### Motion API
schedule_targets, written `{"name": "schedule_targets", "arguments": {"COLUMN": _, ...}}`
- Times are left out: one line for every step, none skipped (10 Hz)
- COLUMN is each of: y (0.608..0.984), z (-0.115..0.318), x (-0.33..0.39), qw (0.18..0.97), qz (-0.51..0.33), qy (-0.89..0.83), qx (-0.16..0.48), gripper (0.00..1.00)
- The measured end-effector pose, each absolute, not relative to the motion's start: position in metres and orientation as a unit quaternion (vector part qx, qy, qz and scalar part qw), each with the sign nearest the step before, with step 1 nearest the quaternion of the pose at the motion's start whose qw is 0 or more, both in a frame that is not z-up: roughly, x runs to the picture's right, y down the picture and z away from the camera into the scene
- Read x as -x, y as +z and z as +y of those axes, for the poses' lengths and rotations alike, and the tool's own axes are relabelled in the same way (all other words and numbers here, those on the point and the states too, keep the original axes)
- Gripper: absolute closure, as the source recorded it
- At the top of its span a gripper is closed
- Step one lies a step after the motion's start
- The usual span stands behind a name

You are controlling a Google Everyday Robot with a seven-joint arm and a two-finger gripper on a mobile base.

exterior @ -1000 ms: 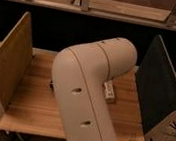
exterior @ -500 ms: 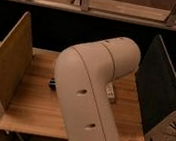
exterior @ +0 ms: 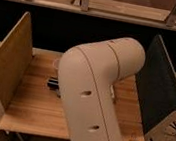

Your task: Drag the pepper across the table

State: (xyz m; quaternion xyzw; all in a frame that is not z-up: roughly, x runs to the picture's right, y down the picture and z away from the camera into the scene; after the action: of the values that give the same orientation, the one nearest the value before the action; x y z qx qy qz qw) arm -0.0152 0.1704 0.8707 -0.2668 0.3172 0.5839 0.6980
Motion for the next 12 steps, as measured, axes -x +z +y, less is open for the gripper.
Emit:
{"name": "schedule_targets", "arguments": {"y": 0.87, "z": 0.174, "x": 0.007, "qw": 0.696, "qz": 0.33, "qy": 0.579, "qx": 0.265, "gripper": 1.0}}
{"name": "schedule_targets", "arguments": {"y": 0.868, "z": 0.176, "x": 0.001, "qw": 0.696, "qz": 0.338, "qy": 0.576, "qx": 0.262, "gripper": 1.0}}
{"name": "schedule_targets", "arguments": {"y": 0.866, "z": 0.176, "x": -0.009, "qw": 0.697, "qz": 0.348, "qy": 0.572, "qx": 0.257, "gripper": 1.0}}
{"name": "schedule_targets", "arguments": {"y": 0.863, "z": 0.175, "x": -0.017, "qw": 0.695, "qz": 0.356, "qy": 0.572, "qx": 0.251, "gripper": 1.0}}
{"name": "schedule_targets", "arguments": {"y": 0.86, "z": 0.174, "x": -0.026, "qw": 0.692, "qz": 0.363, "qy": 0.573, "qx": 0.245, "gripper": 1.0}}
{"name": "schedule_targets", "arguments": {"y": 0.855, "z": 0.171, "x": -0.035, "qw": 0.689, "qz": 0.37, "qy": 0.576, "qx": 0.239, "gripper": 1.0}}
{"name": "schedule_targets", "arguments": {"y": 0.847, "z": 0.17, "x": -0.047, "qw": 0.684, "qz": 0.38, "qy": 0.577, "qx": 0.233, "gripper": 1.0}}
{"name": "schedule_targets", "arguments": {"y": 0.841, "z": 0.171, "x": -0.054, "qw": 0.679, "qz": 0.39, "qy": 0.578, "qx": 0.232, "gripper": 1.0}}
{"name": "schedule_targets", "arguments": {"y": 0.834, "z": 0.172, "x": -0.059, "qw": 0.671, "qz": 0.399, "qy": 0.58, "qx": 0.234, "gripper": 1.0}}
{"name": "schedule_targets", "arguments": {"y": 0.833, "z": 0.172, "x": -0.061, "qw": 0.669, "qz": 0.401, "qy": 0.581, "qx": 0.235, "gripper": 1.0}}
{"name": "schedule_targets", "arguments": {"y": 0.833, "z": 0.172, "x": -0.059, "qw": 0.669, "qz": 0.4, "qy": 0.58, "qx": 0.235, "gripper": 1.0}}
{"name": "schedule_targets", "arguments": {"y": 0.832, "z": 0.172, "x": -0.058, "qw": 0.668, "qz": 0.4, "qy": 0.581, "qx": 0.236, "gripper": 1.0}}
